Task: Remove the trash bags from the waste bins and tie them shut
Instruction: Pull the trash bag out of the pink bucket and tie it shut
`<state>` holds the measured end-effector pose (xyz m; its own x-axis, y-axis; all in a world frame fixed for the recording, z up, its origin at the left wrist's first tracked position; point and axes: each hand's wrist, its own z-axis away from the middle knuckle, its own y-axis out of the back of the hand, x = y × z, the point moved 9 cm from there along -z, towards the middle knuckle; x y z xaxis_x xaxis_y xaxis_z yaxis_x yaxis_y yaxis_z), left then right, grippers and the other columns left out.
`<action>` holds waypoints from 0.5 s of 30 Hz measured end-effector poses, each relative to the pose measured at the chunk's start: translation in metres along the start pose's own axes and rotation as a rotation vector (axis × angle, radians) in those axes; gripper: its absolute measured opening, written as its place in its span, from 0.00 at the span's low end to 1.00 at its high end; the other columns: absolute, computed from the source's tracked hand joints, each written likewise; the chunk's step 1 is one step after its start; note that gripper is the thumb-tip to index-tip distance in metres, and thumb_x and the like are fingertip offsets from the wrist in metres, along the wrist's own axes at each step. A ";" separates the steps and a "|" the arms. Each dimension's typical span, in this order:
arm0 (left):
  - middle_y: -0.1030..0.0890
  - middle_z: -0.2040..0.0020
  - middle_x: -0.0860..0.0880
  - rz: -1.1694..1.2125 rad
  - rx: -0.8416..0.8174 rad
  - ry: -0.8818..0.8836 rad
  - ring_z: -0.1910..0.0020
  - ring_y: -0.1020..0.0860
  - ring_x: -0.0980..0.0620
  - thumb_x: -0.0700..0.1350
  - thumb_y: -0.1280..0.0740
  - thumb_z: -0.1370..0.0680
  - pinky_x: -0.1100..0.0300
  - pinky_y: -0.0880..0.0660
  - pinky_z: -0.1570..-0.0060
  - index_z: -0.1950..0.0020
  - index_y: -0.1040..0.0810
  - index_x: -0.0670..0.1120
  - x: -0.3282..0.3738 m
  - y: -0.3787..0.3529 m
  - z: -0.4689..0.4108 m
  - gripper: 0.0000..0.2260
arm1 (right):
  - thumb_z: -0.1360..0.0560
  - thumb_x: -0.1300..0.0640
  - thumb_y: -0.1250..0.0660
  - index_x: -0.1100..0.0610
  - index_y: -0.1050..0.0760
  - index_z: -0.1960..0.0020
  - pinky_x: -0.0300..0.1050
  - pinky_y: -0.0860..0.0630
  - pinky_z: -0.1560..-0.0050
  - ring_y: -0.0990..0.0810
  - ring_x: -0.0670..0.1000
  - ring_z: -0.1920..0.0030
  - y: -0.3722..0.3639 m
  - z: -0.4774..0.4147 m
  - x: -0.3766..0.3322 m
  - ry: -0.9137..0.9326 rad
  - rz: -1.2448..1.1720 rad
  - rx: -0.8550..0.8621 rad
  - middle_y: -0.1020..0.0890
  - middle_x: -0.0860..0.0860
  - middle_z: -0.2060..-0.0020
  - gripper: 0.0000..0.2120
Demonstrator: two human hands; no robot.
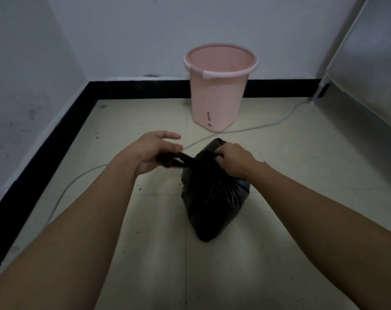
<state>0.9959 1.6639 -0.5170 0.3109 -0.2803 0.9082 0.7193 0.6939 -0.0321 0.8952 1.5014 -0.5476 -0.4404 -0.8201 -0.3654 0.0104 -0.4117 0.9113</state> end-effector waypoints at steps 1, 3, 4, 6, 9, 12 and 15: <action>0.19 0.55 0.43 0.078 0.011 -0.012 0.57 0.21 0.48 0.29 0.37 0.26 0.56 0.24 0.61 0.48 0.24 0.45 0.005 0.003 -0.002 0.13 | 0.22 0.55 0.42 0.54 0.28 0.62 0.46 0.32 0.58 0.27 0.55 0.55 -0.006 0.001 -0.004 0.021 0.032 -0.047 0.25 0.52 0.59 0.11; 0.20 0.54 0.44 0.180 0.057 -0.043 0.57 0.22 0.50 0.28 0.39 0.25 0.57 0.26 0.55 0.50 0.24 0.45 0.012 0.008 -0.006 0.13 | 0.22 0.52 0.43 0.52 0.31 0.66 0.46 0.34 0.58 0.26 0.55 0.55 -0.018 0.005 -0.015 0.047 0.003 -0.161 0.25 0.52 0.61 0.15; 0.20 0.54 0.44 0.217 0.074 -0.061 0.57 0.22 0.50 0.28 0.39 0.25 0.57 0.26 0.54 0.51 0.25 0.45 0.015 0.008 -0.007 0.12 | 0.22 0.48 0.43 0.51 0.29 0.65 0.46 0.32 0.57 0.25 0.56 0.55 -0.025 0.007 -0.019 0.034 -0.045 -0.225 0.24 0.52 0.61 0.15; 0.20 0.54 0.43 0.288 0.062 -0.088 0.57 0.21 0.49 0.29 0.39 0.24 0.57 0.24 0.53 0.52 0.26 0.44 0.018 0.000 -0.006 0.11 | 0.28 0.34 0.40 0.50 0.23 0.55 0.47 0.28 0.53 0.22 0.55 0.52 -0.036 0.010 -0.028 0.028 -0.044 -0.311 0.21 0.51 0.56 0.20; 0.19 0.52 0.43 0.372 -0.003 -0.112 0.54 0.19 0.49 0.33 0.39 0.23 0.56 0.23 0.51 0.50 0.25 0.44 0.021 -0.010 -0.008 0.07 | 0.32 0.25 0.41 0.51 0.24 0.53 0.46 0.28 0.59 0.23 0.51 0.59 -0.028 0.012 -0.030 0.012 0.108 -0.129 0.22 0.47 0.62 0.30; 0.19 0.45 0.45 0.176 0.145 -0.089 0.50 0.20 0.48 0.45 0.35 0.22 0.55 0.23 0.50 0.46 0.24 0.46 0.009 0.015 -0.016 0.06 | 0.25 0.32 0.43 0.55 0.27 0.54 0.48 0.28 0.56 0.24 0.54 0.58 -0.023 0.011 -0.017 -0.077 -0.024 -0.012 0.23 0.51 0.60 0.26; 0.21 0.43 0.48 -0.174 0.141 0.064 0.44 0.23 0.46 0.56 0.32 0.26 0.49 0.25 0.44 0.45 0.24 0.50 -0.029 0.023 -0.016 0.14 | 0.24 0.37 0.40 0.53 0.23 0.52 0.51 0.23 0.49 0.21 0.54 0.54 -0.027 0.007 -0.007 -0.084 -0.362 -0.059 0.19 0.51 0.57 0.20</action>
<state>1.0133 1.6779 -0.5507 0.2323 -0.4421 0.8663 0.6730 0.7161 0.1850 0.8917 1.5213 -0.5677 -0.4970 -0.5827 -0.6430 -0.1092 -0.6931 0.7125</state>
